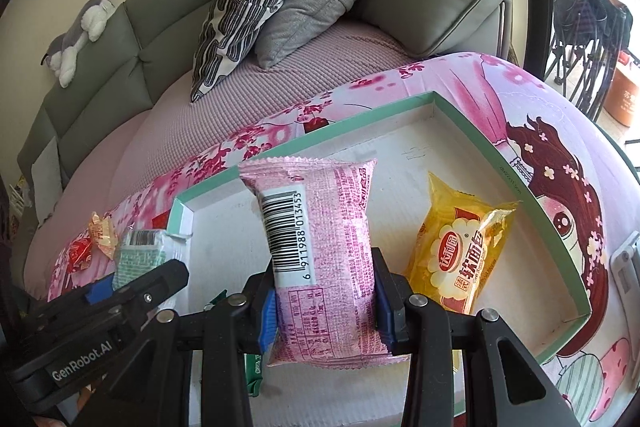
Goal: Organize snacks
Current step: 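Carry both packs over the tray and lower them inside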
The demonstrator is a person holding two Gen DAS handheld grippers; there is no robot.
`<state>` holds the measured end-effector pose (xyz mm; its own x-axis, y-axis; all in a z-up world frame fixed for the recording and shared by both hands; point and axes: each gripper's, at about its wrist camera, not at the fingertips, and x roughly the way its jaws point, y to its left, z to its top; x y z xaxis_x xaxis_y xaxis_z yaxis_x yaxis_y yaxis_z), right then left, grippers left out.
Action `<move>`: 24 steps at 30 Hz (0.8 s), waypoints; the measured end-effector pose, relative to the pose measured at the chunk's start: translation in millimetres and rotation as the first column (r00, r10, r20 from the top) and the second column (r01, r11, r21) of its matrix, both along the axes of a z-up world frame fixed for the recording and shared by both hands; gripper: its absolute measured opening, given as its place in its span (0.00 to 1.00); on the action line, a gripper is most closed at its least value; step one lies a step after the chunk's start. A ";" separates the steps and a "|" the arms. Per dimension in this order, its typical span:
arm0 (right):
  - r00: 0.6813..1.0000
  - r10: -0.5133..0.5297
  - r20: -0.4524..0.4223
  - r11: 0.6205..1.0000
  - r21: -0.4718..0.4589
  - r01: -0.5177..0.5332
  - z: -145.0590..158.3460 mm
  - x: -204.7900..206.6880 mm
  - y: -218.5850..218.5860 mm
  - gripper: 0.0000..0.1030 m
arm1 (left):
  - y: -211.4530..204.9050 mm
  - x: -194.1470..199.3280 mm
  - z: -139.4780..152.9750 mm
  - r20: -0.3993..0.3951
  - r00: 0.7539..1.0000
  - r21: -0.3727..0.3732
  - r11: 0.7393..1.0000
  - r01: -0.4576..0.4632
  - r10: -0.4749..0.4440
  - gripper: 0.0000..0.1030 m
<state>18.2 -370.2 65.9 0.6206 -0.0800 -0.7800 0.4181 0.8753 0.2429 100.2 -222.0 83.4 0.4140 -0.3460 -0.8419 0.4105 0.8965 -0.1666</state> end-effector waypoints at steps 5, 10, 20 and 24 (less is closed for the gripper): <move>1.000 0.000 -0.001 1.000 -0.006 0.000 -3.2 5.6 -1.0 0.40 | -10.2 14.8 -2.9 0.000 1.000 -0.008 1.000 -0.002 0.002 0.61; 1.000 -0.002 -0.001 1.000 -0.013 0.002 -5.3 10.8 -3.9 0.40 | -21.3 25.9 -10.8 -0.009 1.000 -0.001 1.000 0.004 -0.004 0.61; 1.000 -0.012 -0.022 1.000 -0.025 0.012 -9.8 15.1 -6.7 0.40 | -31.4 36.9 -26.0 -0.032 0.999 0.024 1.000 0.004 -0.003 0.61; 0.999 -0.015 -0.035 0.999 -0.034 0.014 -10.8 15.6 -6.2 0.40 | -32.2 38.1 -28.7 -0.036 0.999 0.044 0.999 -0.023 0.024 0.64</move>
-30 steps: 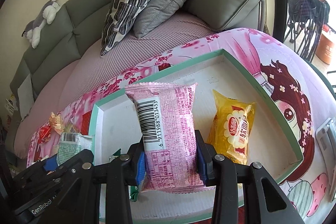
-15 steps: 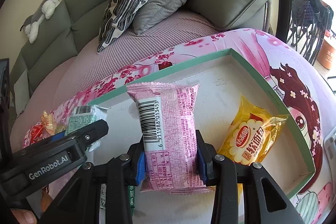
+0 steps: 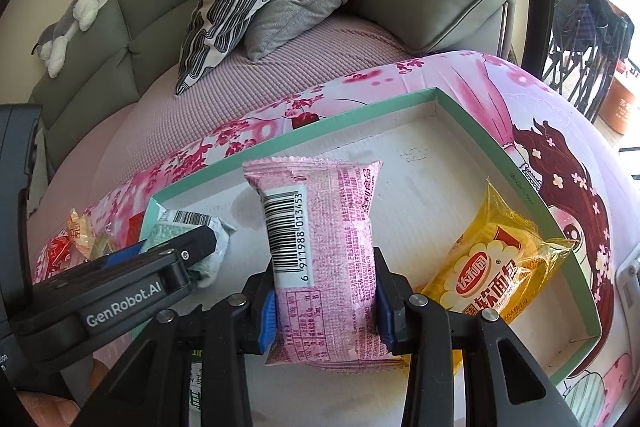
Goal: Organize snacks
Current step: 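Carry both packs over the tray and lower them inside, then open both tools and withdraw them from the tray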
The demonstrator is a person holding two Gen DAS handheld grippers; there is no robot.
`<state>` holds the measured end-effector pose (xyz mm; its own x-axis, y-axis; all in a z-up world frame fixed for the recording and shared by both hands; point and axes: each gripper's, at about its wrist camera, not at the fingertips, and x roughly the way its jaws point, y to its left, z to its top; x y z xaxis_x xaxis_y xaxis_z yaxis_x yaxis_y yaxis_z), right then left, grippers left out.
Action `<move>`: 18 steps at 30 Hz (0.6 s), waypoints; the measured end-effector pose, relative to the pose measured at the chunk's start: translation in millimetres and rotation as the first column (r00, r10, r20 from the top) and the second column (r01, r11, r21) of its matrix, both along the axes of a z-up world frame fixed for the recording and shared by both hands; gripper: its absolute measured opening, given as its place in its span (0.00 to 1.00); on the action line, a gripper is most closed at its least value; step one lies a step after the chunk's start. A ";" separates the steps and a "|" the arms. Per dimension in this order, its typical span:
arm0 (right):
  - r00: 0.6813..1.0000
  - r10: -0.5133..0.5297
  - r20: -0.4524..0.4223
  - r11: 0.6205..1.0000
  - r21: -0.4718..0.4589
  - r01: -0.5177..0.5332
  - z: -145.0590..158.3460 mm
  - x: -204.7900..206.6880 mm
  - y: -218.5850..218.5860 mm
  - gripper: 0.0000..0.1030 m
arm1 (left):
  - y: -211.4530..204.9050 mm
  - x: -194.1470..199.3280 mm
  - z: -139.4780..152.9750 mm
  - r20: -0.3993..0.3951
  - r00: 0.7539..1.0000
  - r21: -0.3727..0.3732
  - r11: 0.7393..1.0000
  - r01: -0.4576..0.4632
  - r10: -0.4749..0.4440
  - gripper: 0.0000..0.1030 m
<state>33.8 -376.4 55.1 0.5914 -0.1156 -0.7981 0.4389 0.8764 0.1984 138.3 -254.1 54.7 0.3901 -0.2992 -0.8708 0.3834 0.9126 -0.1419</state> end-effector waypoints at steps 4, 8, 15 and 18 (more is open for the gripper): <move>1.000 0.002 -0.013 1.000 0.001 -0.002 0.3 -0.7 0.0 0.41 | 3.1 0.8 2.1 0.000 1.000 -0.005 1.000 -0.017 0.017 0.66; 1.000 -0.002 -0.022 1.000 0.006 0.002 4.4 -4.1 0.2 0.42 | 5.5 -2.4 10.9 0.003 1.000 -0.020 0.999 -0.028 0.028 0.71; 1.000 0.022 0.000 1.000 0.000 -0.022 17.5 -11.8 5.6 0.64 | 15.3 -14.2 30.7 0.023 0.998 -0.003 0.998 -0.061 0.062 0.74; 1.000 0.025 0.010 1.000 0.002 -0.025 21.9 -14.6 5.9 0.64 | 24.3 -17.8 37.3 0.024 0.996 0.003 0.996 -0.091 0.091 0.76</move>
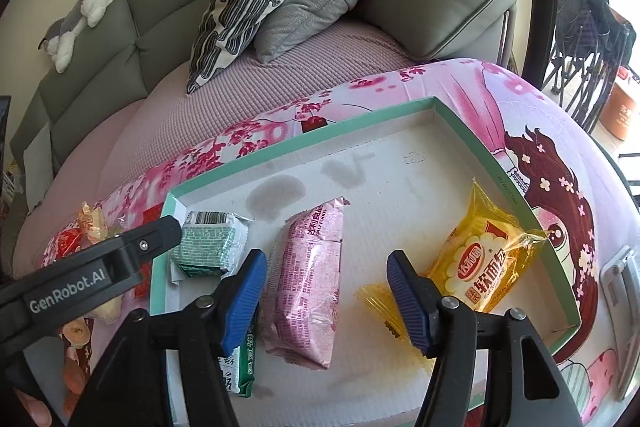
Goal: Organize snacks
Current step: 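Open both tools and withdraw them from the tray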
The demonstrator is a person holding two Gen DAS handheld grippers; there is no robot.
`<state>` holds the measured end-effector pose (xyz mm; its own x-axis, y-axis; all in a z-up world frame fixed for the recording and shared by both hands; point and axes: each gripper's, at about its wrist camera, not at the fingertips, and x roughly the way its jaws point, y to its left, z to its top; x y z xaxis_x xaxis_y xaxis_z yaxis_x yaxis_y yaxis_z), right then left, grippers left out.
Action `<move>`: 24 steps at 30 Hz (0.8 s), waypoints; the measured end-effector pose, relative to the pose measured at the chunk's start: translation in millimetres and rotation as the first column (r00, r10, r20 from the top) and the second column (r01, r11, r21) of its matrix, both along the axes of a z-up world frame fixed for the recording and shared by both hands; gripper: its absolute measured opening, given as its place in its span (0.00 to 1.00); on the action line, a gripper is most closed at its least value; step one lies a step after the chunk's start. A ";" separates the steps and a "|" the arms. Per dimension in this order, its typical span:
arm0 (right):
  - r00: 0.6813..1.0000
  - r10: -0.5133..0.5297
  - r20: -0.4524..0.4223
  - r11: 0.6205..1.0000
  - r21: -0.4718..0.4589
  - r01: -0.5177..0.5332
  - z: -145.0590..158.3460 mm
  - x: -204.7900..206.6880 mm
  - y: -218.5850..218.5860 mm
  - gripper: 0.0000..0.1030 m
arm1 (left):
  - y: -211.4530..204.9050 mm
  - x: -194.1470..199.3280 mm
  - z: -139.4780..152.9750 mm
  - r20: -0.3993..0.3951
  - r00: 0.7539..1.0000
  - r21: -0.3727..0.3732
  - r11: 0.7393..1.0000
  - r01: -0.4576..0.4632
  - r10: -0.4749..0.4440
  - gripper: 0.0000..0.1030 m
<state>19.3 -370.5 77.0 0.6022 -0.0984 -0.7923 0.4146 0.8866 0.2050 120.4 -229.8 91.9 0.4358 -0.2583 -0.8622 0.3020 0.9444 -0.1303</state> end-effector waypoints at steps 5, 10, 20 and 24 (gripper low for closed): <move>1.000 0.001 0.012 1.000 -0.025 0.000 6.8 -4.2 1.8 0.79 | 16.2 -6.4 7.6 -0.012 0.998 0.009 0.998 -0.056 0.056 0.76; 0.999 0.030 0.018 0.998 -0.053 -0.029 11.5 -5.8 10.3 0.88 | 35.3 -9.5 8.2 -0.030 0.990 0.022 0.990 -0.140 0.141 0.92; 0.997 0.065 0.045 0.996 -0.063 -0.062 16.3 -11.5 30.6 1.00 | 66.1 -19.7 -3.5 -0.039 0.974 0.039 0.975 -0.221 0.222 0.95; 0.997 0.075 0.024 0.994 -0.082 -0.073 13.1 -9.6 37.8 1.00 | 75.7 -26.9 -12.3 -0.028 0.973 0.031 0.973 -0.230 0.231 0.95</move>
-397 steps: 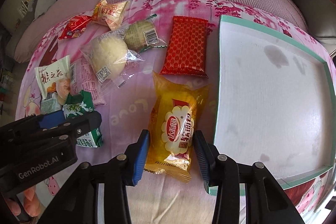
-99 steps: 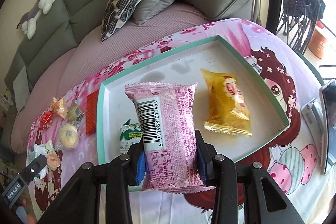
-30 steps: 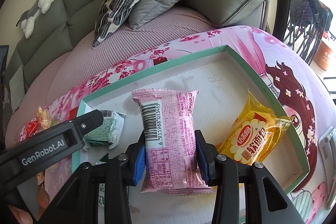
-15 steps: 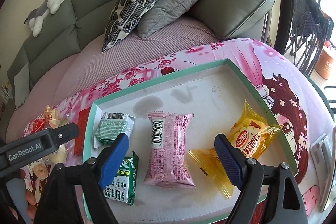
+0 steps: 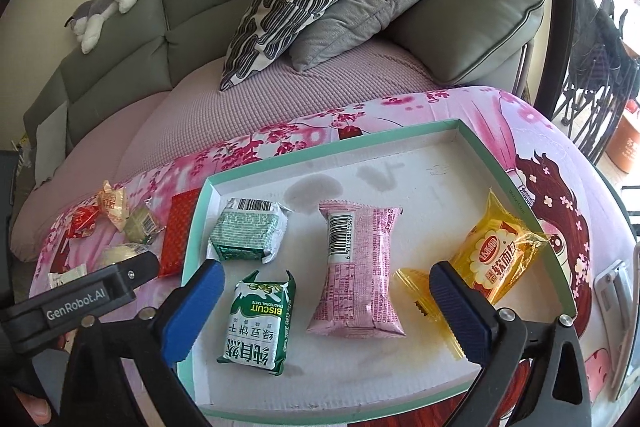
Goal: Organize snacks
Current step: 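Open both tools and withdraw them from the tray, then move left tool toward yellow jelly cup while right tool approaches wrapped round bun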
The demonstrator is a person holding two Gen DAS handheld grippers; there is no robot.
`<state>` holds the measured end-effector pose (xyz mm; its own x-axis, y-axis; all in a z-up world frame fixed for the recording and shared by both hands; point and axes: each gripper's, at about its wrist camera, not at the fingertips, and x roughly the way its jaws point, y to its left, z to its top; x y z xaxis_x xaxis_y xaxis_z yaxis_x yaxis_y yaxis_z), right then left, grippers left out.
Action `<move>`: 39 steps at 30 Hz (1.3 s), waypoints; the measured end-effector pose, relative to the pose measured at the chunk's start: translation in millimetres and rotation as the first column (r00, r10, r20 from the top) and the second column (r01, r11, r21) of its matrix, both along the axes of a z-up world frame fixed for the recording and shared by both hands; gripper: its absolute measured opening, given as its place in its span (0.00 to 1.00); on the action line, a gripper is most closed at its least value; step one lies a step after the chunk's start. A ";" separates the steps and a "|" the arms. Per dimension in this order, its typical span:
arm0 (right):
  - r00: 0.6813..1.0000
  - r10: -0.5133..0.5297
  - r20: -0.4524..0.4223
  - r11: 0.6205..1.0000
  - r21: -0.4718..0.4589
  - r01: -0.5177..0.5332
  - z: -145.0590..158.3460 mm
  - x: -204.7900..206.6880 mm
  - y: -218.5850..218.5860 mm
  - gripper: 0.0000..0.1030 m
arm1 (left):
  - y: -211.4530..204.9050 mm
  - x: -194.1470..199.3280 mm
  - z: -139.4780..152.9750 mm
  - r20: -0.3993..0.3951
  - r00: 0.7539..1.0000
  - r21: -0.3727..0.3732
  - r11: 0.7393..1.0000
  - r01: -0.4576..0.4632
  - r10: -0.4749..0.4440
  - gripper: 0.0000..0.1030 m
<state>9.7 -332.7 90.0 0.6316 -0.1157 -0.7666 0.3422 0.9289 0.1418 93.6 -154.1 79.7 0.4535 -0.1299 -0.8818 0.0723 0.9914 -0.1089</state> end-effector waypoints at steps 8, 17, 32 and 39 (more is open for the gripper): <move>0.998 0.016 -0.063 0.998 -0.060 -0.020 -3.0 0.7 16.1 1.00 | 38.5 -21.6 -13.6 0.022 0.998 0.022 0.998 -0.058 0.057 0.95; 0.988 0.033 -0.152 0.996 -0.076 -0.045 -7.9 -0.1 46.8 1.00 | 86.9 -33.0 -9.8 0.031 0.997 0.124 0.989 -0.080 0.076 0.95; 0.970 0.076 -0.229 0.989 -0.110 -0.104 -10.0 10.3 88.9 1.00 | 141.4 -35.3 -1.9 0.009 0.998 0.094 0.993 -0.069 0.069 0.95; 0.977 0.088 -0.192 0.990 -0.095 -0.107 -5.2 17.7 101.4 1.00 | 182.7 -24.0 -2.5 -0.001 0.989 0.038 0.989 -0.145 0.145 0.95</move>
<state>27.4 -231.3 84.9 0.4905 -0.1458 -0.8591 0.2605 0.9654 -0.0151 69.6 28.6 77.1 0.4618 -0.0297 -0.8865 -0.0726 0.9948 -0.0711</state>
